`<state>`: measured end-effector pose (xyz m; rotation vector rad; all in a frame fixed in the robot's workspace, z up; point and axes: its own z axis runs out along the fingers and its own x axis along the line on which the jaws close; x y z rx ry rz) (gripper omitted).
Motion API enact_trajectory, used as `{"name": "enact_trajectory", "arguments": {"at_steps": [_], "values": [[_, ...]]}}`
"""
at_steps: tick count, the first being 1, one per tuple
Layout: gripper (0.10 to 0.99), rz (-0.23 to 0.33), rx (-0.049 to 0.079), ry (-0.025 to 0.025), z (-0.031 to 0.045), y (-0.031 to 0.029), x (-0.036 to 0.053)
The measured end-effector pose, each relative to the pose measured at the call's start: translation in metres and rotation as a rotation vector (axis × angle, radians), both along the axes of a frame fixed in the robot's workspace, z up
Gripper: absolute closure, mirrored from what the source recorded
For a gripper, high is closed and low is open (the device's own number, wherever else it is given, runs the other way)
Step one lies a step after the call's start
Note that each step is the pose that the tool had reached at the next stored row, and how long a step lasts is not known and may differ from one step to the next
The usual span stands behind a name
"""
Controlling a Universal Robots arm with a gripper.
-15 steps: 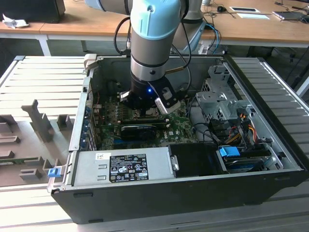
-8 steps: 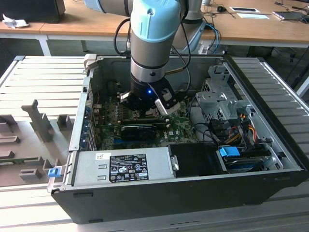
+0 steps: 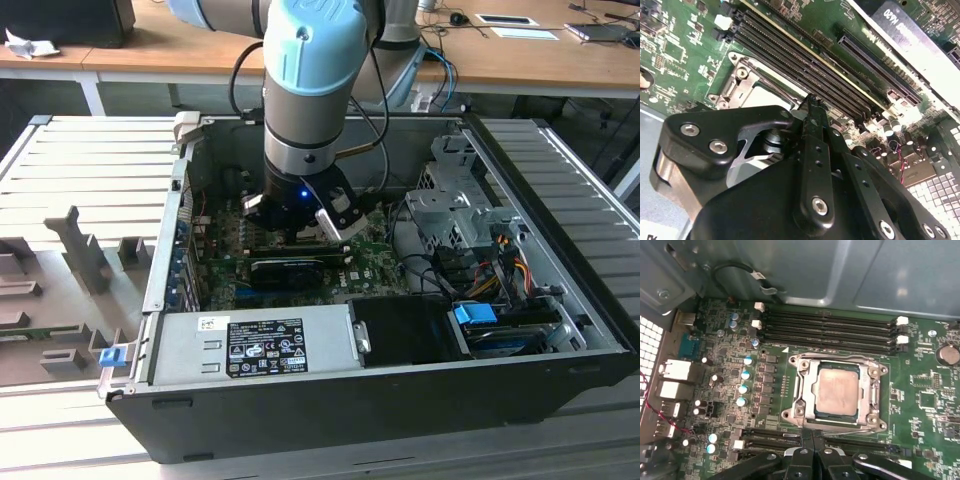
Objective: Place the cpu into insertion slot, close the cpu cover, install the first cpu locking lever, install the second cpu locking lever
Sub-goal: 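Install the second cpu locking lever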
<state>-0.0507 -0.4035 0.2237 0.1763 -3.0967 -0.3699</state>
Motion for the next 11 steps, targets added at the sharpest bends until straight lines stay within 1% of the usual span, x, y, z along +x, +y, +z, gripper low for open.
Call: {"name": "enact_trajectory", "arguments": {"at_steps": [3, 4, 11], "values": [[0.980, 0.002, 0.010, 0.0001, -0.0049, -0.0001, -0.0042], [0.980, 0.002, 0.018, -0.0001, -0.0069, 0.0000, -0.0043], [0.980, 0.002, 0.020, 0.0000, -0.0078, 0.0000, -0.0043]]}}
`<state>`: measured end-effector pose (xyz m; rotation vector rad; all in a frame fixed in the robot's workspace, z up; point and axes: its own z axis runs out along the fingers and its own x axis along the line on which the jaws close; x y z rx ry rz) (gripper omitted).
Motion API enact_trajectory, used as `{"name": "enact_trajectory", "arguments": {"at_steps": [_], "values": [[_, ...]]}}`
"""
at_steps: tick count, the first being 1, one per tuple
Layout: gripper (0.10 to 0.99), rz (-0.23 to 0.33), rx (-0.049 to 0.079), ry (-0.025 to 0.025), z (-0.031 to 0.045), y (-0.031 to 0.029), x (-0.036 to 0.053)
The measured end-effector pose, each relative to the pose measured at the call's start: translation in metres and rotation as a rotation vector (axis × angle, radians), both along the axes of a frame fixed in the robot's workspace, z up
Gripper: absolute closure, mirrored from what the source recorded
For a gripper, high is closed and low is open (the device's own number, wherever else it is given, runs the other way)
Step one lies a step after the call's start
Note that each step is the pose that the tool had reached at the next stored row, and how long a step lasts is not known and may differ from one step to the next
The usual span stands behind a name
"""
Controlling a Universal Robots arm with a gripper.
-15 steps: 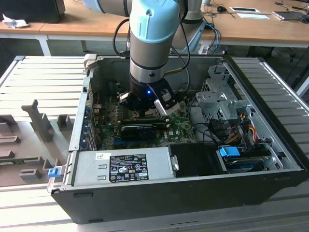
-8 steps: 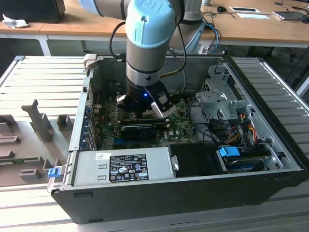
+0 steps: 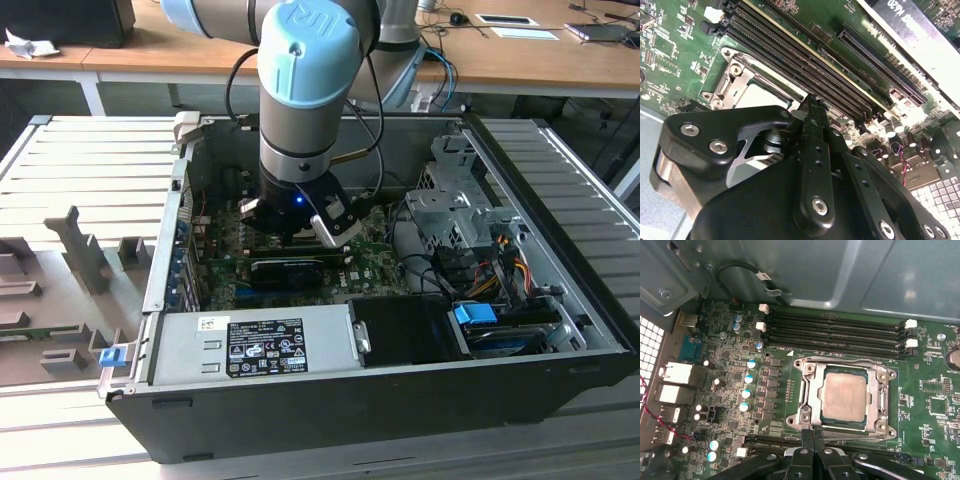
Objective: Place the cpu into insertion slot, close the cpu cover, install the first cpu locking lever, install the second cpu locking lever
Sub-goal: 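Install the second cpu locking lever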
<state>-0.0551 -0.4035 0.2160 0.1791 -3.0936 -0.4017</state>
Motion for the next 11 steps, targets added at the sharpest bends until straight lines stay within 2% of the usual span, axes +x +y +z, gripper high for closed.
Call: {"name": "enact_trajectory", "arguments": {"at_steps": [11], "values": [[0.980, 0.000, 0.000, 0.0000, -0.0025, 0.0000, 0.0000]]}}
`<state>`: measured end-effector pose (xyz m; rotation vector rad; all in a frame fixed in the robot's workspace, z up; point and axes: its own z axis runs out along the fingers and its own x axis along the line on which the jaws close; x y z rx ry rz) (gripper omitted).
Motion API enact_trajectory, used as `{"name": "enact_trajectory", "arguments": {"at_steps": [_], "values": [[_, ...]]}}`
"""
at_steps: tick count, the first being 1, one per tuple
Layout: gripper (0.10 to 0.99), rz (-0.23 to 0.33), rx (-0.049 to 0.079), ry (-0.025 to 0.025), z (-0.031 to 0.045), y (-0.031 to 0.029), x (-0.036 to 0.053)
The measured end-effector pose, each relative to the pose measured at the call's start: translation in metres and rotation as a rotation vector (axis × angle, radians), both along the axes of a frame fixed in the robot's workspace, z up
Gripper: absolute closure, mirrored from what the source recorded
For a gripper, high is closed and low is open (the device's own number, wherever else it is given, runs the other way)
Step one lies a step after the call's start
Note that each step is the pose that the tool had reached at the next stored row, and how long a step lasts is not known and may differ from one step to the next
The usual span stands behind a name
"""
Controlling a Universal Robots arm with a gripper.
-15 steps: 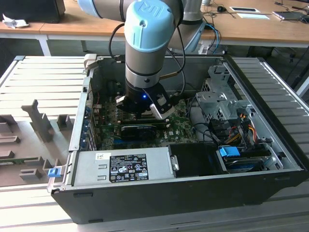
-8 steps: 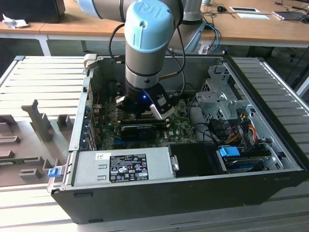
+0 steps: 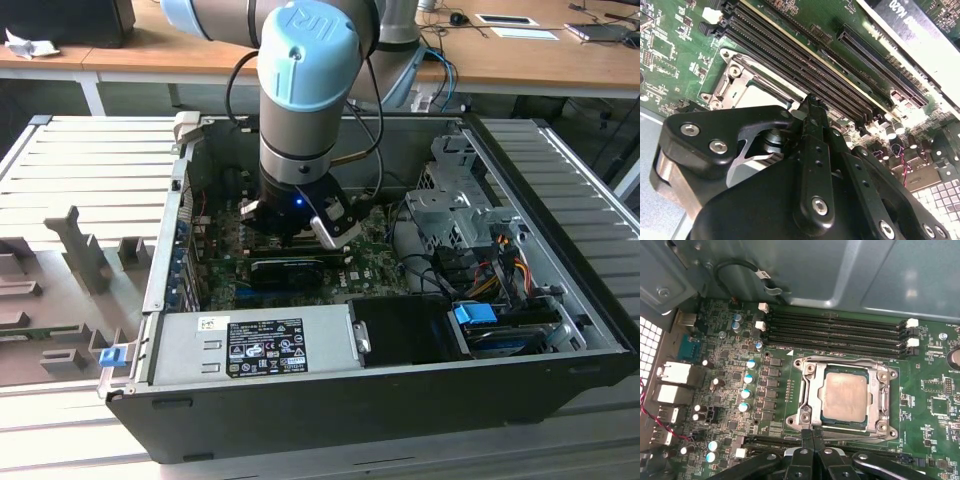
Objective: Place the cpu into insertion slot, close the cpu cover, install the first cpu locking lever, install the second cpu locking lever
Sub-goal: 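Install the second cpu locking lever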
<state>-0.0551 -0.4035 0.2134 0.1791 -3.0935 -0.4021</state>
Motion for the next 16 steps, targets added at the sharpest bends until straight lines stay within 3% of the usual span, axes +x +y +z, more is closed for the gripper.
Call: {"name": "enact_trajectory", "arguments": {"at_steps": [11, 16], "values": [[0.980, 0.000, 0.013, 0.0000, -0.0019, -0.0016, -0.0068], [0.980, 0.000, 0.048, 0.0001, -0.0052, -0.0048, -0.0086]]}}
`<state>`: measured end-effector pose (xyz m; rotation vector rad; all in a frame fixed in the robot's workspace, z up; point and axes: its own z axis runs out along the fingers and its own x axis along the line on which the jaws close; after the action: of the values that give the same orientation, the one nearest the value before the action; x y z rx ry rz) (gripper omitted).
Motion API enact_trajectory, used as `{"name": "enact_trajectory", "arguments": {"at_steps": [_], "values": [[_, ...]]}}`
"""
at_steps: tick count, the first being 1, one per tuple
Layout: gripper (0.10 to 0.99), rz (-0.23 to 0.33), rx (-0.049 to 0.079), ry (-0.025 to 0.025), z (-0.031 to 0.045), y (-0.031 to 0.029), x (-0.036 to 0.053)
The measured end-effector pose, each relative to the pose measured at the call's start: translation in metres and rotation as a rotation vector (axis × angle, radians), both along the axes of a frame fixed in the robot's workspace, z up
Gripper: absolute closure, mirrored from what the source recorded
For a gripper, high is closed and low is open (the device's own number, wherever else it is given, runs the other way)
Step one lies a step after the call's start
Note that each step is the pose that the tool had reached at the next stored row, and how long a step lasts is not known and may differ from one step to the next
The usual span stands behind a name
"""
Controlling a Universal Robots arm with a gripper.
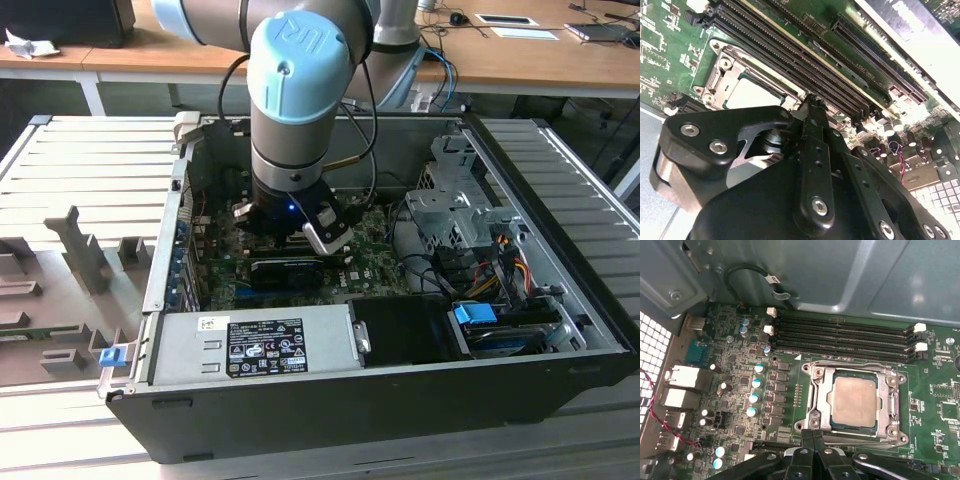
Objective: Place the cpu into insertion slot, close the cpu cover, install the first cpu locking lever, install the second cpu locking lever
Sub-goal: 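Install the second cpu locking lever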
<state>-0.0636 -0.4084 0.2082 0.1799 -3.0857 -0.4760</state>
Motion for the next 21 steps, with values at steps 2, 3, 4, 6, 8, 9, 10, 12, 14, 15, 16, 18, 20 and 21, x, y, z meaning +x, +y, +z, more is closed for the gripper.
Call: {"name": "enact_trajectory", "arguments": {"at_steps": [2, 3, 4, 6, 8, 9, 10, 12, 14, 15, 16, 18, 20, 21], "values": [[0.980, 0.000, 0.010, 0.0000, -0.0018, -0.0026, 0.0000], [0.980, 0.000, 0.017, -0.0002, -0.0028, -0.0049, -0.0001], [0.980, 0.000, 0.023, -0.0001, -0.0032, -0.0068, -0.0005], [0.980, 0.000, 0.043, -0.0001, -0.0036, -0.0097, -0.0018], [0.980, 0.000, 0.060, -0.0001, -0.0042, -0.0108, -0.0036], [0.980, 0.000, 0.064, 0.0000, -0.0051, -0.0109, -0.0042], [0.980, 0.000, 0.066, -0.0002, -0.0061, -0.0109, -0.0047], [0.980, 0.000, 0.069, 0.0000, -0.0081, -0.0110, -0.0055], [0.980, 0.000, 0.071, -0.0001, -0.0112, -0.0110, -0.0057], [0.980, 0.000, 0.073, -0.0001, -0.0125, -0.0110, -0.0058], [0.980, 0.000, 0.075, 0.0000, -0.0133, -0.0110, -0.0058], [0.980, 0.000, 0.079, 0.0001, -0.0144, -0.0108, -0.0059], [0.980, 0.000, 0.084, -0.0001, -0.0155, -0.0097, -0.0062], [0.980, 0.000, 0.086, -0.0001, -0.0161, -0.0090, -0.0066]]}}
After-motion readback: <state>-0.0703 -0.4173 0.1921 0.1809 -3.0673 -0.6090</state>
